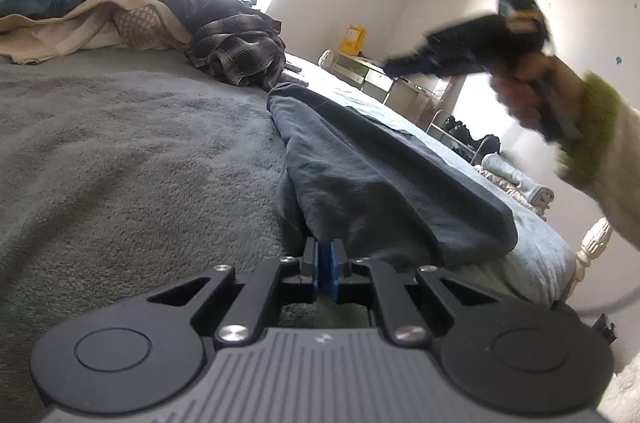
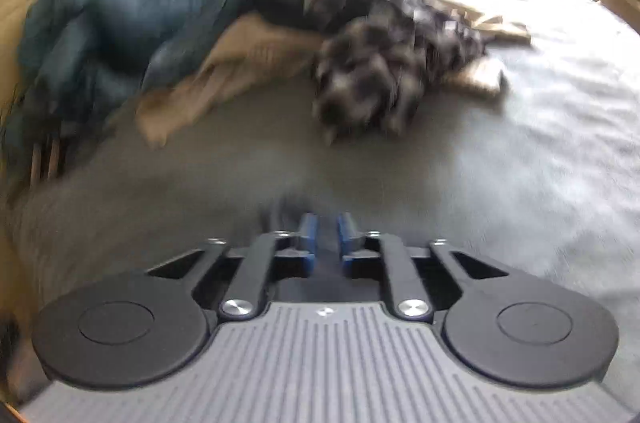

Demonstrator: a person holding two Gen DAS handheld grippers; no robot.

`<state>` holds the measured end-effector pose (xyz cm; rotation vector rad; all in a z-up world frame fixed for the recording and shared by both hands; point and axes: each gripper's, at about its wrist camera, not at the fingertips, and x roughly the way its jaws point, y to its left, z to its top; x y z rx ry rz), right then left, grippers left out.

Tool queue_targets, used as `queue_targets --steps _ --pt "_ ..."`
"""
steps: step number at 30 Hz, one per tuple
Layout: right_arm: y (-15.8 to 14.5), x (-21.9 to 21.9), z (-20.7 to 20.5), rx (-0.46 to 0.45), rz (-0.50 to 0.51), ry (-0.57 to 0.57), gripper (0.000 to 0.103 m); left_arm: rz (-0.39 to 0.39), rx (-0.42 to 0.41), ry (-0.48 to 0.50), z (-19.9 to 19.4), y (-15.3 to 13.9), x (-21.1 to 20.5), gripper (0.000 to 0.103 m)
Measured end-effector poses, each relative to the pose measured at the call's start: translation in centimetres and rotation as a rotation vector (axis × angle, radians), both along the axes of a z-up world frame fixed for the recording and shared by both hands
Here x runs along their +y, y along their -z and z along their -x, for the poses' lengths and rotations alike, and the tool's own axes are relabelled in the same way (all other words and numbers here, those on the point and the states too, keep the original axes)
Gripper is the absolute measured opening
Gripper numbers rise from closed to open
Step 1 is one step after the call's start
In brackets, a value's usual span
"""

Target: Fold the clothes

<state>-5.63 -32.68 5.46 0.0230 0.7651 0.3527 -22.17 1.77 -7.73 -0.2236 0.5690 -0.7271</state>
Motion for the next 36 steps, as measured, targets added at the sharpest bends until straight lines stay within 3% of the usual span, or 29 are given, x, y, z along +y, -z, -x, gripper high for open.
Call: queue_targets --steps 1,3,5,9,13,15,16,18,27,29,34,36 --pt "0.4 -0.1 0.8 -0.004 0.04 -0.018 0.032 -0.01 -0.001 0.001 0.0 -0.1 -0.1 0.007" --pt "1.3 -0.2 1.9 -0.026 0.113 -0.067 0.034 -0.034 -0.002 0.002 0.0 -0.3 -0.4 0.007" --pt "2.4 0.3 1.6 -0.048 0.171 -0.138 0.041 -0.056 -0.003 0.005 0.0 -0.5 -0.6 0.007" --pt "4.6 2.3 0.4 -0.115 0.314 -0.302 0.047 -0.091 -0.004 0.011 -0.2 -0.7 -0.9 0.007" --pt "6.3 3.0 -1.6 -0.085 0.354 -0.384 0.046 -0.108 -0.003 0.012 -0.3 -0.7 -1.2 0.008" --pt "6.8 3.0 -2.0 -0.064 0.36 -0.387 0.033 -0.11 -0.004 0.012 -0.4 -0.6 -1.2 0.008" --pt "6.8 3.0 -2.0 -0.073 0.373 -0.378 0.009 -0.108 -0.003 0.013 -0.4 -0.6 -1.1 0.008" --pt "6.7 2.7 -2.0 -0.095 0.386 -0.351 0.003 -0.099 0.001 0.015 -0.4 -0.4 -1.0 0.008" --pt "7.4 0.4 -3.3 -0.152 0.341 -0.215 0.001 -0.098 0.005 0.031 -0.7 -0.2 -0.8 0.008" --pt "7.9 -0.3 -4.2 -0.146 0.326 -0.131 0.002 -0.101 0.006 0.029 -0.8 -0.2 -0.8 0.008" --pt "5.6 -5.2 -3.7 -0.158 0.158 0.044 0.003 -0.123 -0.004 0.029 -0.6 -0.4 -1.1 0.009" --pt "3.5 -7.6 -1.8 -0.156 0.06 0.045 0.005 -0.128 -0.002 0.029 -0.6 -0.4 -1.1 0.009"
